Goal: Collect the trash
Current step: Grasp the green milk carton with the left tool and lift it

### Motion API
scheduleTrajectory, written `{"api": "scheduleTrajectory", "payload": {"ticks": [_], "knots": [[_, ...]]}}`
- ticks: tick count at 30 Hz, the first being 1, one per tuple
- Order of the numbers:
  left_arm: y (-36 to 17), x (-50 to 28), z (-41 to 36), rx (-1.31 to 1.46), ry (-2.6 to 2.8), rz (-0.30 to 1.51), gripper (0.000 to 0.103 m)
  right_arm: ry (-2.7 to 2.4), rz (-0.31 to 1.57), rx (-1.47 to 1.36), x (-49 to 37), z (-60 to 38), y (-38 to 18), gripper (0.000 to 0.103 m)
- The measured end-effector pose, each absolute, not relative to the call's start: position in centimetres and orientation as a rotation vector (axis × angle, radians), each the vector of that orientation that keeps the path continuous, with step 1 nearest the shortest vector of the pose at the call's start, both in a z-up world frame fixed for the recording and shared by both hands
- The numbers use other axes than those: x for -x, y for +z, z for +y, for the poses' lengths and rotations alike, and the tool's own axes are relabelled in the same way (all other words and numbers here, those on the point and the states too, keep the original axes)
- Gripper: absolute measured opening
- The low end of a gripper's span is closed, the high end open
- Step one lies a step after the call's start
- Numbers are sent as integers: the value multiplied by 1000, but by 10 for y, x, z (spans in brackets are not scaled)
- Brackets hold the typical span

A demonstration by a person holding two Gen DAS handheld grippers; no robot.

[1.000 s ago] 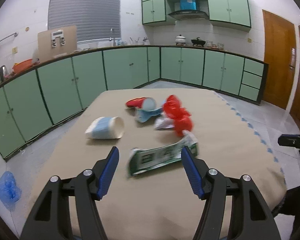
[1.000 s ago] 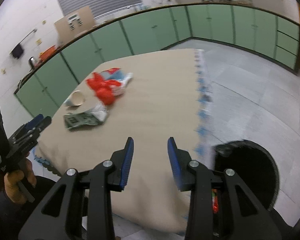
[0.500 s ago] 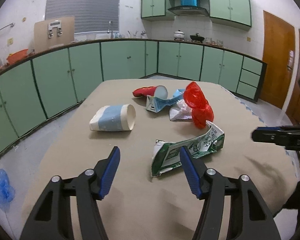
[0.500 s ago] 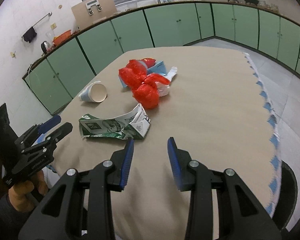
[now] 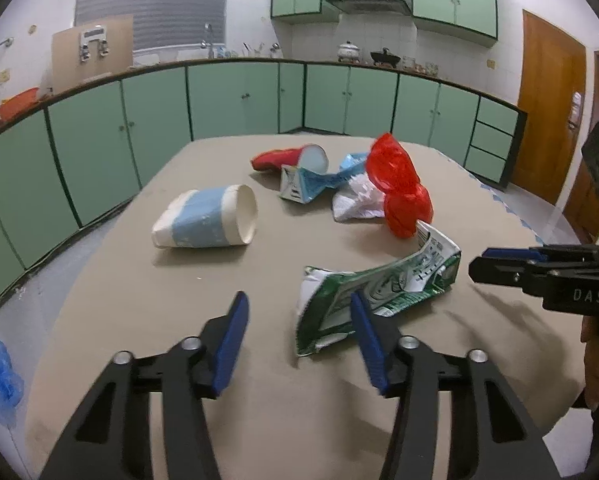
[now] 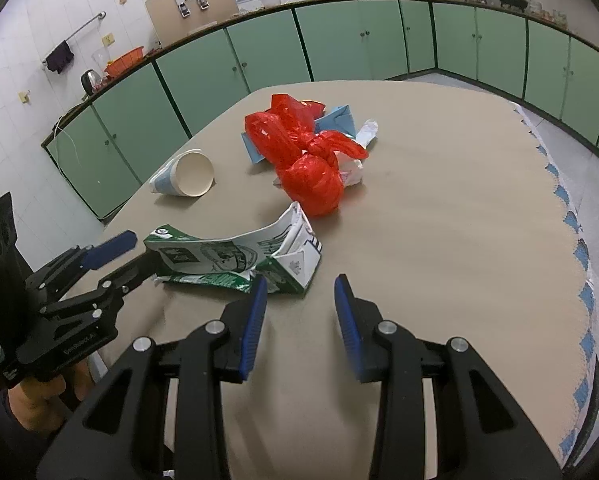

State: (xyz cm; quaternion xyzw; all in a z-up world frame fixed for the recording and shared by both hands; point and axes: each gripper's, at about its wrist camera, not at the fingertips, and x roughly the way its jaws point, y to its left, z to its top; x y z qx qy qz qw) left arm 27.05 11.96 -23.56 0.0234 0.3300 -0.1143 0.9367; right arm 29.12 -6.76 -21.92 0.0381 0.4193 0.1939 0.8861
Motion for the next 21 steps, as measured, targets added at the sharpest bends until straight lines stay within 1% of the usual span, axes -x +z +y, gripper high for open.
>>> {"api": "scheduleTrajectory", "payload": {"ticks": [5, 6, 7, 9, 21], "knots": [[-238, -273, 112, -45, -274, 695, 36, 398, 876, -87, -294, -73, -219, 35], [-239, -274, 111, -43, -283, 701, 31, 398, 875, -87, -294, -73, -219, 35], [-239, -274, 110, -48, -285, 703, 29, 399, 874, -87, -294, -73, -219, 35], [-239, -273, 107, -47, -301, 708, 20, 400, 873, -87, -293, -72, -219, 35], [-238, -241, 78, -70, -395, 714, 17, 366, 874, -101, -288, -92, -220, 35]]}}
